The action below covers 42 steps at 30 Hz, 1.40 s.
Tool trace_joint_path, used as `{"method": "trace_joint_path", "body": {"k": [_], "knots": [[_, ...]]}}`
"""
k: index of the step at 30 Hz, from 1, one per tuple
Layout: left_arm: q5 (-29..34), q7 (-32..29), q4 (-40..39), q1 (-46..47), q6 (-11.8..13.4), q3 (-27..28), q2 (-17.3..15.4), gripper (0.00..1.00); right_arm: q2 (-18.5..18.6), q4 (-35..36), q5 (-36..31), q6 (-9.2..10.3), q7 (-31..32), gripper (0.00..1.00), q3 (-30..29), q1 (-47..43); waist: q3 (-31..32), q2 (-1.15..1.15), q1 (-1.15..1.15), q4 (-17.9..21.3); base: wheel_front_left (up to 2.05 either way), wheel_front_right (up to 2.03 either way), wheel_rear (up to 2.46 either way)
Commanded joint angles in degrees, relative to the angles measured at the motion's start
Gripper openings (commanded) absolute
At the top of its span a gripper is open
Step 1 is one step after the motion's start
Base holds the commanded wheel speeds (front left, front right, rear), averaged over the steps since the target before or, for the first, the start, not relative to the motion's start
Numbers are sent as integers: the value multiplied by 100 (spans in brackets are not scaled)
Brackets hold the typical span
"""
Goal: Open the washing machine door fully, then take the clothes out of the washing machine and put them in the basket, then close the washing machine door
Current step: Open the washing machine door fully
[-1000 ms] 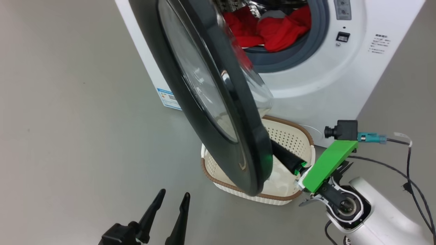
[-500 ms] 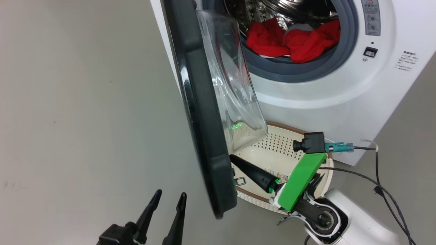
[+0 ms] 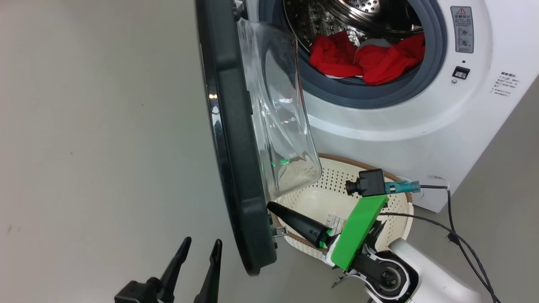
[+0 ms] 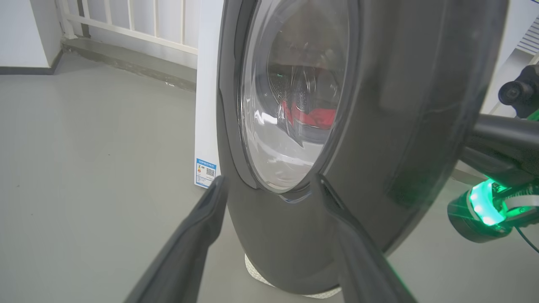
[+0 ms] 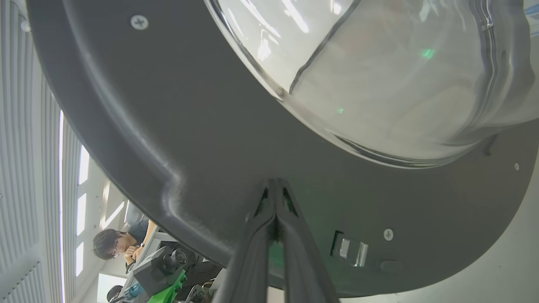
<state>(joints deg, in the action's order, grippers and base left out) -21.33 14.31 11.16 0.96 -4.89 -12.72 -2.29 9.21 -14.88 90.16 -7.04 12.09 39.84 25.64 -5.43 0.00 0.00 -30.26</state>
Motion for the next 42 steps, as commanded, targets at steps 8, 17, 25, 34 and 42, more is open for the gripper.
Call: {"method": "trace_joint_path", "body": {"k": [8, 17, 25, 34, 42], "knots": [[27, 69, -93, 26, 21, 218, -59, 100, 57, 49, -161, -45, -322, 100, 36, -252, 83, 0, 0, 47, 0, 0, 0], [-3, 69, -1, 122, 4, 354, -59, 100, 387, -178, -282, -45, -811, 100, 44, -561, 93, 0, 0, 205, 0, 0, 0], [-15, 69, 32, 147, -12, 461, -59, 100, 732, -357, -447, -45, -1277, 100, 183, -825, 127, 0, 0, 370, 0, 0, 0], [-24, 69, 40, 131, -17, 533, -59, 100, 1045, -772, -749, -45, -2024, 100, 520, -934, 146, 0, 0, 480, 0, 0, 0], [-33, 69, 40, 131, -6, 578, -59, 100, 1281, -1113, -1374, -45, -2656, 100, 808, -768, 149, 0, 0, 540, 0, 0, 0]]}}
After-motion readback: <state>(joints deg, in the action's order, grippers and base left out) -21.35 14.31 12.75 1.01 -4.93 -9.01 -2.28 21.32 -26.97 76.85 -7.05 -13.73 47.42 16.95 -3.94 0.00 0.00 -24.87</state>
